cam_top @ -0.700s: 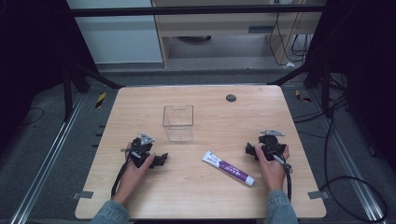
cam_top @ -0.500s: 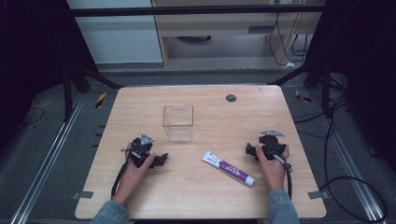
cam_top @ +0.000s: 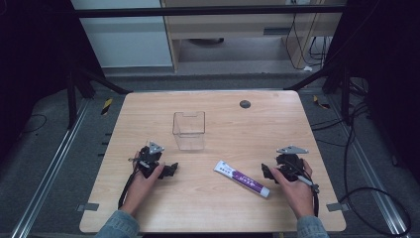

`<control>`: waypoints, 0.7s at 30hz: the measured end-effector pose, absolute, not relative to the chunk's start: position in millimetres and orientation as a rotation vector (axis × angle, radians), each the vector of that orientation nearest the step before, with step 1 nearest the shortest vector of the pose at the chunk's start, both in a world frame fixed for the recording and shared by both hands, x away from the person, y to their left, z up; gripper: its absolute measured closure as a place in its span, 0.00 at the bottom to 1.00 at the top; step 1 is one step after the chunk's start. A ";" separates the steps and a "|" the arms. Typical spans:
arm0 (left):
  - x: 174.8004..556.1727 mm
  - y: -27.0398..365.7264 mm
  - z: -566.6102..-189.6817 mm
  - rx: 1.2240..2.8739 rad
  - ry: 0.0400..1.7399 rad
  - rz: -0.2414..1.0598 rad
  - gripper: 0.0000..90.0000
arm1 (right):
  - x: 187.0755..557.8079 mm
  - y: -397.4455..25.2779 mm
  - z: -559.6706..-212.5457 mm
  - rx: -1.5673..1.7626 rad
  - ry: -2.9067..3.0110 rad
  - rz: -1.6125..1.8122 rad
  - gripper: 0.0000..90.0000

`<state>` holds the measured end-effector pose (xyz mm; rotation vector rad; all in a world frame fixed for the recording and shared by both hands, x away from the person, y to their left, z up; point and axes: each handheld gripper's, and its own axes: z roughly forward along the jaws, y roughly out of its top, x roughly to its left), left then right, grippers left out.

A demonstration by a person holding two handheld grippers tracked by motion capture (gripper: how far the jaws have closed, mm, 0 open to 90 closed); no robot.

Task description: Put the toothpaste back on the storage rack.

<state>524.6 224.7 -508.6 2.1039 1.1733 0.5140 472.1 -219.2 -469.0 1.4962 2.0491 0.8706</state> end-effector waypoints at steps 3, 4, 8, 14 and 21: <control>524.4 224.6 -508.6 2.104 1.174 0.515 0.00 | 465.2 -210.0 -462.2 1.439 2.124 0.873 0.18; 524.4 224.6 -508.6 2.104 1.174 0.515 0.00 | 465.2 -210.0 -462.2 1.439 2.124 0.873 0.18; 524.3 224.6 -508.5 2.104 1.174 0.516 0.00 | 464.0 -197.8 -456.9 1.359 2.211 0.831 0.20; 525.9 223.8 -508.4 2.109 1.171 0.514 0.00 | 471.1 -184.1 -444.4 1.305 2.296 0.844 0.25; 527.3 222.7 -508.6 2.106 1.169 0.511 0.00 | 477.0 -171.8 -439.5 1.275 2.360 0.839 0.30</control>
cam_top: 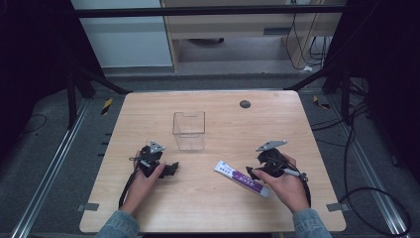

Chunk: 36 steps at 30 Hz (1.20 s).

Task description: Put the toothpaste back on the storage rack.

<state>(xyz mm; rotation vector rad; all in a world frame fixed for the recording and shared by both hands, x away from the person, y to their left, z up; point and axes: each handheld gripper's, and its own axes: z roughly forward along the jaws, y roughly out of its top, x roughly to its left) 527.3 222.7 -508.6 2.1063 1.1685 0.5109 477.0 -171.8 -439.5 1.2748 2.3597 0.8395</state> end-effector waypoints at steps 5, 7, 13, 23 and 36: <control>529.8 221.6 -508.6 2.107 1.164 0.509 0.00 | 484.9 -160.6 -441.3 1.273 2.419 0.810 0.33; 529.8 221.6 -508.6 2.107 1.164 0.509 0.00 | 487.7 -158.2 -442.6 1.274 2.437 0.801 0.34; 530.1 221.2 -508.6 2.106 1.165 0.509 0.00 | 494.7 -150.2 -440.2 1.240 2.474 0.781 0.36; 530.3 221.3 -508.6 2.108 1.164 0.510 0.00 | 501.5 -138.1 -443.8 1.172 2.570 0.734 0.36; 530.3 221.2 -508.6 2.107 1.164 0.509 0.00 | 504.9 -129.7 -441.0 1.140 2.612 0.692 0.36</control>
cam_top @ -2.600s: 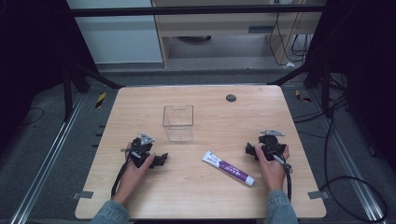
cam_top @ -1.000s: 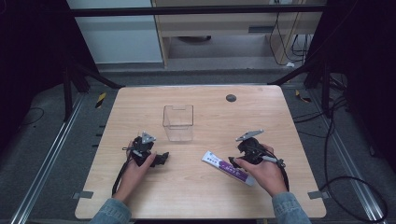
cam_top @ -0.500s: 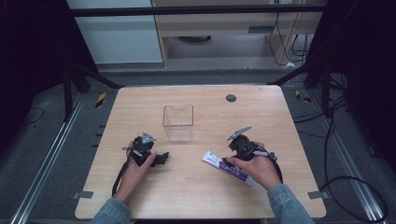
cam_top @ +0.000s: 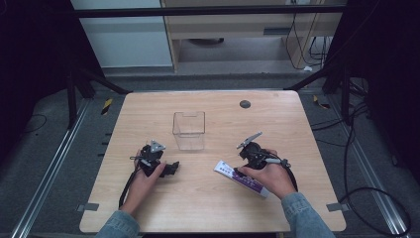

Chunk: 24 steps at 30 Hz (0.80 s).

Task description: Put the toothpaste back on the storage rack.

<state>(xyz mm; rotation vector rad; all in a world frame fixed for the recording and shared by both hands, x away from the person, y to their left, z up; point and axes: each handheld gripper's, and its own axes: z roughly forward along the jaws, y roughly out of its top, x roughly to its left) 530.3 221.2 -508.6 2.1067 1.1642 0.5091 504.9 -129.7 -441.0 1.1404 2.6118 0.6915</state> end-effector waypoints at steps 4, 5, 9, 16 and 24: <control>530.3 221.2 -508.6 2.106 1.165 0.509 0.00 | 505.7 -125.5 -441.7 1.141 2.626 0.668 0.42; 530.3 221.2 -508.6 2.106 1.165 0.509 0.00 | 505.7 -125.5 -441.7 1.141 2.626 0.668 0.42; 530.3 221.2 -508.6 2.107 1.164 0.509 0.00 | 507.5 -122.1 -440.9 1.134 2.650 0.659 0.49; 530.3 221.2 -508.6 2.107 1.164 0.509 0.00 | 509.2 -118.0 -442.1 1.108 2.671 0.609 0.54; 530.3 221.2 -508.6 2.108 1.164 0.509 0.00 | 508.7 -106.4 -448.9 1.081 2.735 0.559 0.57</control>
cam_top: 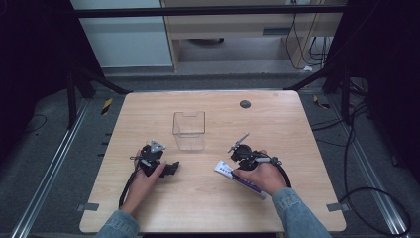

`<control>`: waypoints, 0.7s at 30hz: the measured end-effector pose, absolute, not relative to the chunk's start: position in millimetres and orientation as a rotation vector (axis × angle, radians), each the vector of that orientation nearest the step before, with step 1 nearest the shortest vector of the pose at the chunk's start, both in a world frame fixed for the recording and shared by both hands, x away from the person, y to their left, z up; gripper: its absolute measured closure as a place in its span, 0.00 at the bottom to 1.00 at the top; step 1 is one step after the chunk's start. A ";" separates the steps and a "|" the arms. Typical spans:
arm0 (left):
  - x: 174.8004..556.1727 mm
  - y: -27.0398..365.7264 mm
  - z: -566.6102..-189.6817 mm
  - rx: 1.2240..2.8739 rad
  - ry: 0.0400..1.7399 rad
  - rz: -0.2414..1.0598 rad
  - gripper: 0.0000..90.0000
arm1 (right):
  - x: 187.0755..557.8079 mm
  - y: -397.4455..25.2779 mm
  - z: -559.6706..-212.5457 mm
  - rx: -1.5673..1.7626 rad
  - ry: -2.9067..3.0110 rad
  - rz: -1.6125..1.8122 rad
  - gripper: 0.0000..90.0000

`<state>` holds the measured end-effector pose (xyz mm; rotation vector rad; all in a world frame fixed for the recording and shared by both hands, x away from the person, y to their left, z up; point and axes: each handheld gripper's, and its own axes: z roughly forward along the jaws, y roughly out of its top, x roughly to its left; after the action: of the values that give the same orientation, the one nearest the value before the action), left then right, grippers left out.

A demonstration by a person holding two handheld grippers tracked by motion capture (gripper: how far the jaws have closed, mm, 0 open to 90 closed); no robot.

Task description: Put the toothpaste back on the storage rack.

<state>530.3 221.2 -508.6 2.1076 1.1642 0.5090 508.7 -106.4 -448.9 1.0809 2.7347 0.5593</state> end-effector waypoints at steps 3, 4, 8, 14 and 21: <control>530.3 221.2 -508.6 2.107 1.164 0.509 0.00 | 508.8 -101.2 -451.8 1.078 2.751 0.535 0.57; 530.3 221.2 -508.6 2.108 1.164 0.509 0.00 | 509.2 -99.2 -452.9 1.072 2.757 0.535 0.57; 530.3 221.3 -508.6 2.108 1.164 0.509 0.00 | 508.7 -96.5 -454.7 1.069 2.770 0.522 0.57; 530.4 221.3 -508.6 2.108 1.164 0.509 0.00 | 509.0 -93.8 -455.8 1.069 2.784 0.505 0.57; 530.4 221.2 -508.6 2.107 1.164 0.509 0.00 | 510.0 -91.0 -458.9 1.079 2.800 0.458 0.56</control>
<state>530.4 221.2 -508.6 2.1074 1.1639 0.5090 510.0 -91.0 -458.9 1.0789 2.7999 0.4581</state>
